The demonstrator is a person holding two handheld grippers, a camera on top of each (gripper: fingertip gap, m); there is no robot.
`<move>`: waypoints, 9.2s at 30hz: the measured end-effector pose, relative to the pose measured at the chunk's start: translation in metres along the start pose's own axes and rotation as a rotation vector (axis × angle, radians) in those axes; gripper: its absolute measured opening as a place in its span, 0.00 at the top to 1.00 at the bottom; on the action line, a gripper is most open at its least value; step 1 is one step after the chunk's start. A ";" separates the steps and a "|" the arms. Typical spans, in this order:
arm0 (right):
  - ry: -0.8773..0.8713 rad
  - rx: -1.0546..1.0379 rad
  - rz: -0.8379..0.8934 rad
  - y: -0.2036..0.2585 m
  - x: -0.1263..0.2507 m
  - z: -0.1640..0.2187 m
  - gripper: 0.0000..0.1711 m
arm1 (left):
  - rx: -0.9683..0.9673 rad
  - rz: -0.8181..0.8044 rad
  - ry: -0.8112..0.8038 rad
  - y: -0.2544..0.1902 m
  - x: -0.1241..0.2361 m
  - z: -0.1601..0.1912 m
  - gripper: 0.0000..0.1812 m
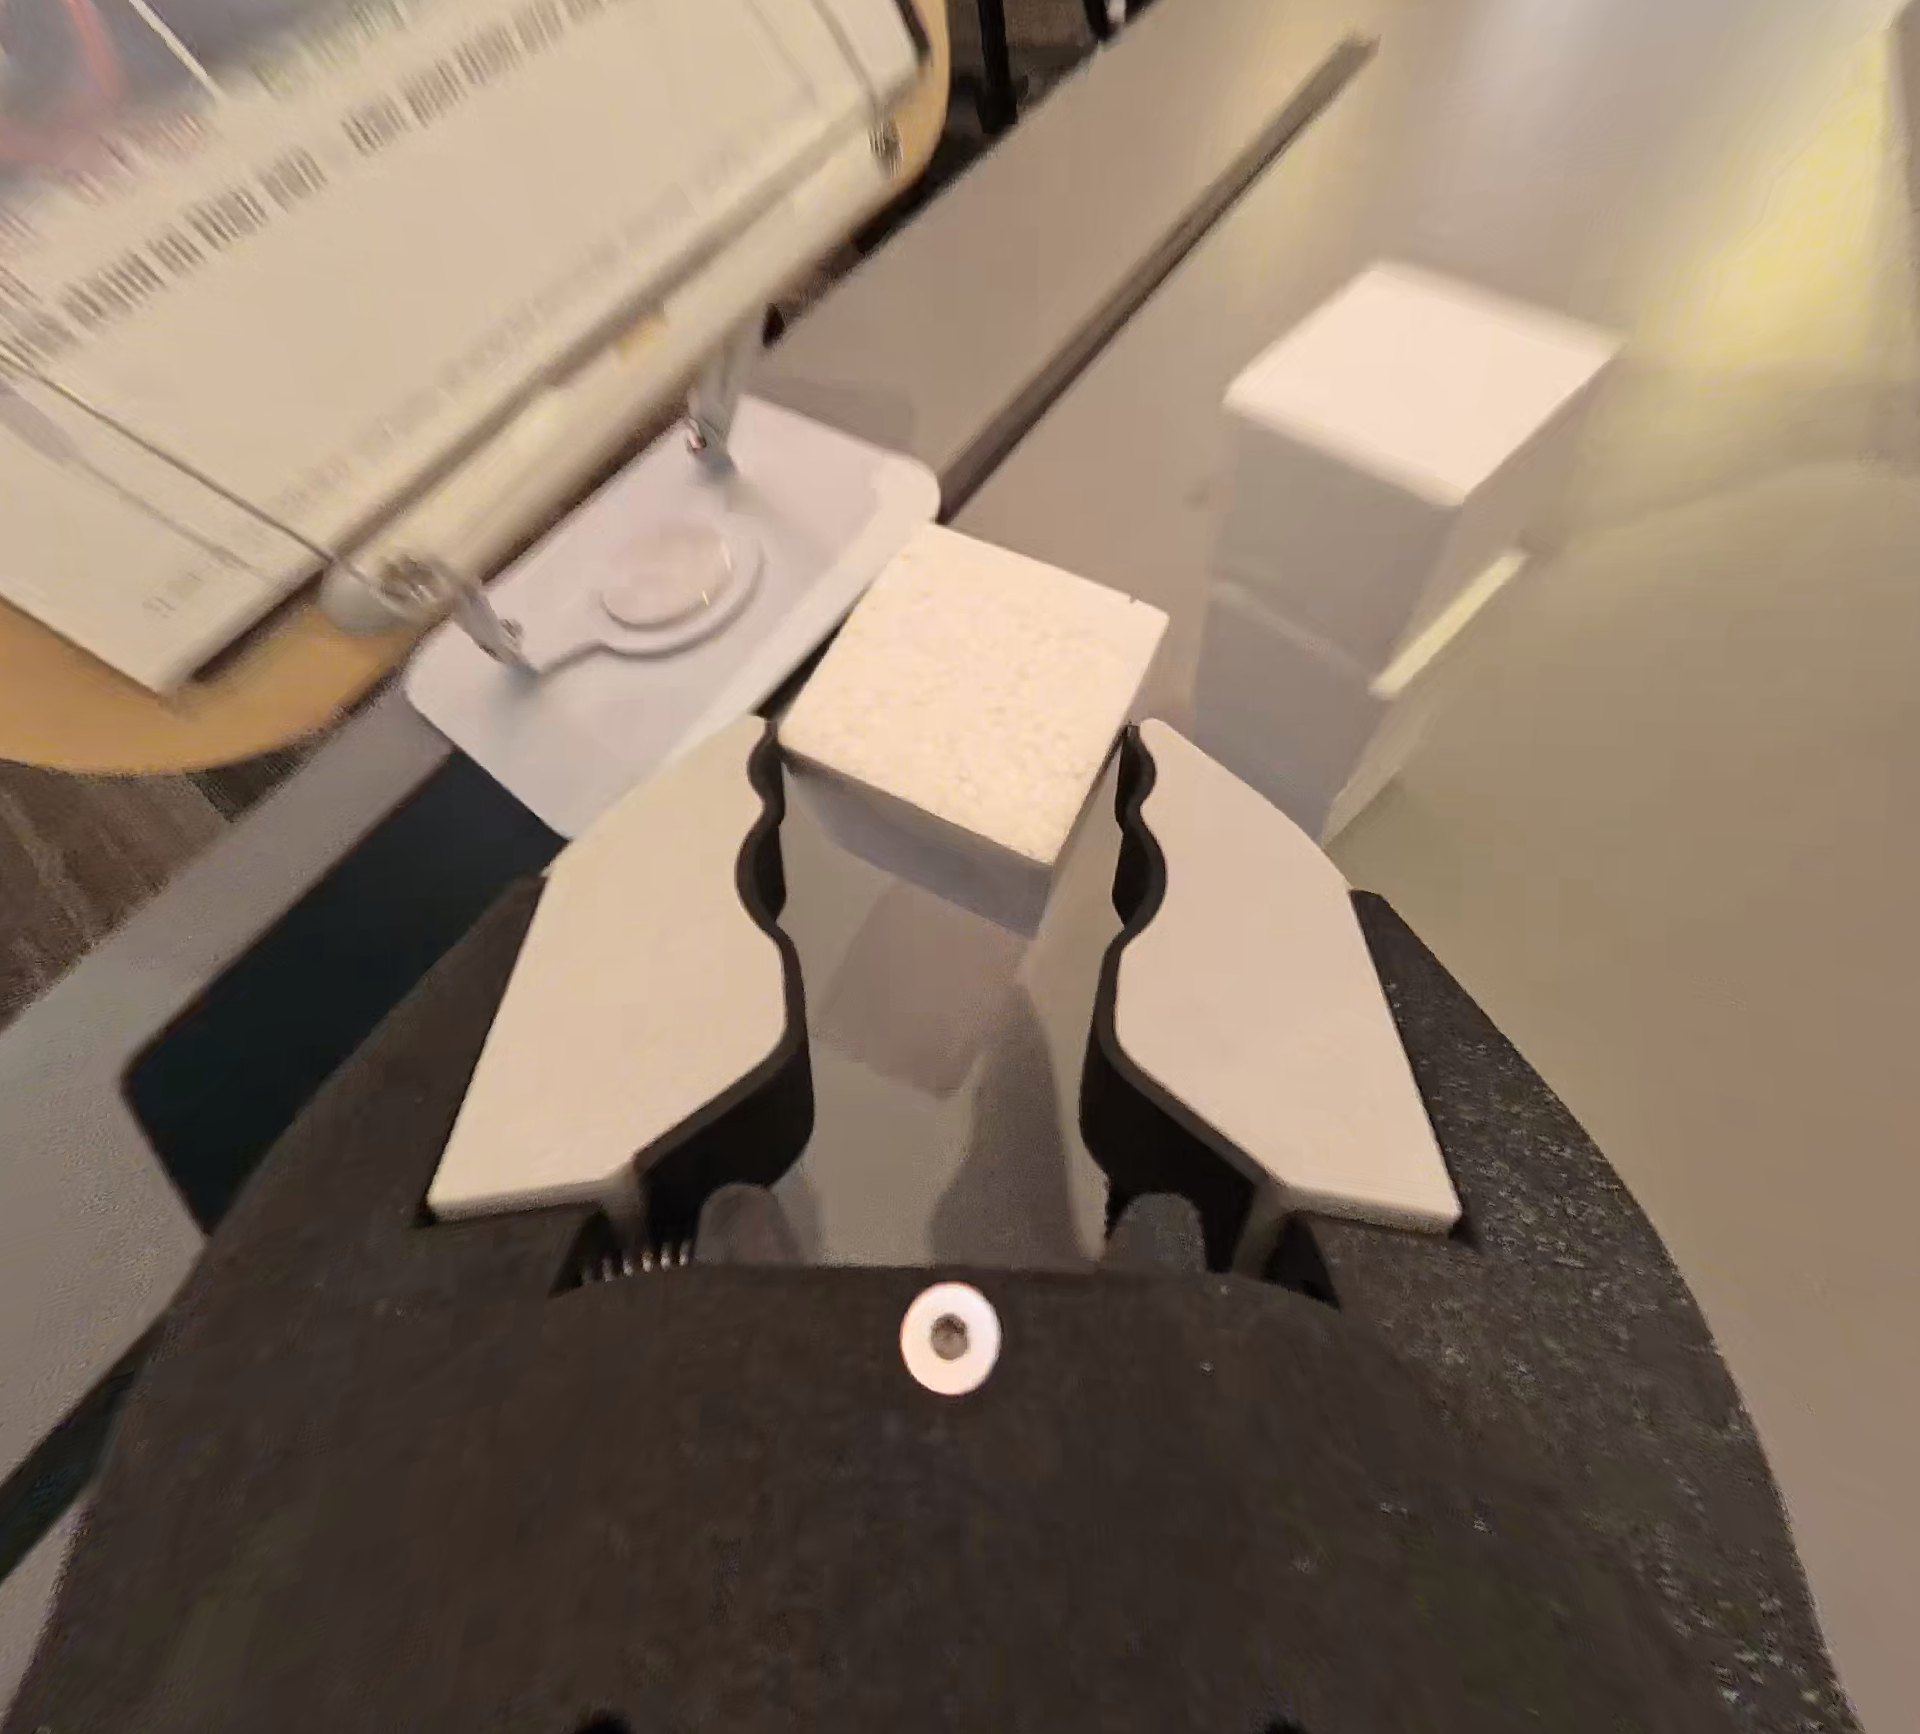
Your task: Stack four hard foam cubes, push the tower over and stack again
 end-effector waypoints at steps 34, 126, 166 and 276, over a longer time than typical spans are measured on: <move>0.008 -0.051 -0.009 -0.011 0.005 0.010 0.60 | -0.121 0.360 -0.022 -0.067 -0.029 -0.080 0.66; 0.109 -0.280 0.285 -0.082 0.113 0.188 0.66 | -0.251 0.153 0.001 -0.073 -0.051 -0.022 0.61; 0.383 -0.003 -0.059 0.028 -0.039 0.100 0.66 | -0.248 0.073 -0.052 -0.062 -0.004 -0.046 0.61; 0.363 0.094 -0.250 0.023 0.014 0.020 0.67 | 0.026 0.160 -0.133 -0.079 0.003 -0.095 0.62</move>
Point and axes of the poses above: each gripper's, where its closed fingertips meet, x back along the fingers, z out of its underside, y = z × x across the jaws, the point moved 4 cm from there along x, back along the fingers, and after that the axes turned 1 degree about -z, right-handed, at the moved point
